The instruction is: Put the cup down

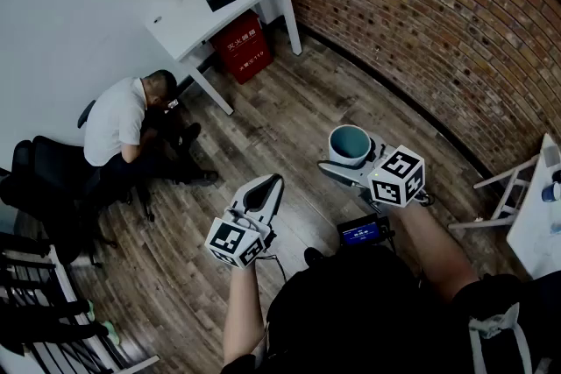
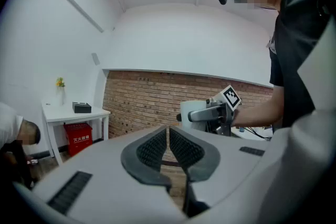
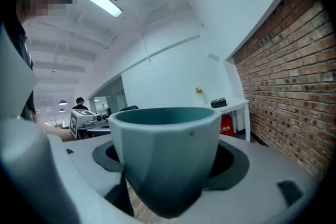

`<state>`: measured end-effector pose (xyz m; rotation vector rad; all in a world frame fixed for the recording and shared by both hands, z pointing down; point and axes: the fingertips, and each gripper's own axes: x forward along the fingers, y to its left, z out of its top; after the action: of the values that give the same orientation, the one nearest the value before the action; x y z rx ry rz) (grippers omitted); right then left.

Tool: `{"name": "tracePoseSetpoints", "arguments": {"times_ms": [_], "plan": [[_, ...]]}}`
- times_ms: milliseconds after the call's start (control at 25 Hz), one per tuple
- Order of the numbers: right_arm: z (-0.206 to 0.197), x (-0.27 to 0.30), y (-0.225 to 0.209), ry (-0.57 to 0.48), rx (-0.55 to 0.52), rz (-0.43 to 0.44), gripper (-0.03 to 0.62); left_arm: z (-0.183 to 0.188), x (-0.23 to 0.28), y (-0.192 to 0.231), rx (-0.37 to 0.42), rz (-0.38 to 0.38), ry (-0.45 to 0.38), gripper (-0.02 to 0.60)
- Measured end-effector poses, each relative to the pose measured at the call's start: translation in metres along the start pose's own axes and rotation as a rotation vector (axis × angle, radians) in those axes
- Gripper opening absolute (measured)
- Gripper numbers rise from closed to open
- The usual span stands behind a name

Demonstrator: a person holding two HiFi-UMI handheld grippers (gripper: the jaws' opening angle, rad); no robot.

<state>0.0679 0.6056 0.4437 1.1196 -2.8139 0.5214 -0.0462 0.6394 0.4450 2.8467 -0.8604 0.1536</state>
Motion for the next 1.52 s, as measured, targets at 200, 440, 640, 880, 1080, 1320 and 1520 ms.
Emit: {"name": "tracePoseSetpoints", "arguments": {"times_ms": [200,440,640,880,1080,1320,1520], "plan": [[-0.001,-0.006,0.001,-0.011,0.018,0.007,0.405,0.000,0.001,-0.006,0.003,-0.002,0.004,0.026],[-0.007,-0.011,0.006,-0.003,0.013,0.023,0.407,-0.004,0.001,-0.012,-0.003,-0.004,0.005,0.026],[-0.007,-0.011,0.003,-0.002,0.027,0.022,0.407,-0.004,0.002,-0.010,-0.005,-0.006,0.006,0.026],[-0.005,-0.010,0.002,-0.007,0.034,0.029,0.407,-0.006,0.002,-0.007,-0.010,0.001,0.009,0.026],[-0.003,-0.006,0.000,-0.009,0.041,0.035,0.407,-0.004,0.004,-0.004,-0.008,-0.003,0.006,0.026],[-0.003,-0.001,-0.001,-0.005,0.053,0.039,0.407,-0.007,0.004,0.001,-0.015,-0.001,0.012,0.026],[-0.006,0.000,-0.005,-0.003,0.062,0.037,0.407,-0.009,0.006,0.004,-0.018,0.002,0.017,0.026]]}}
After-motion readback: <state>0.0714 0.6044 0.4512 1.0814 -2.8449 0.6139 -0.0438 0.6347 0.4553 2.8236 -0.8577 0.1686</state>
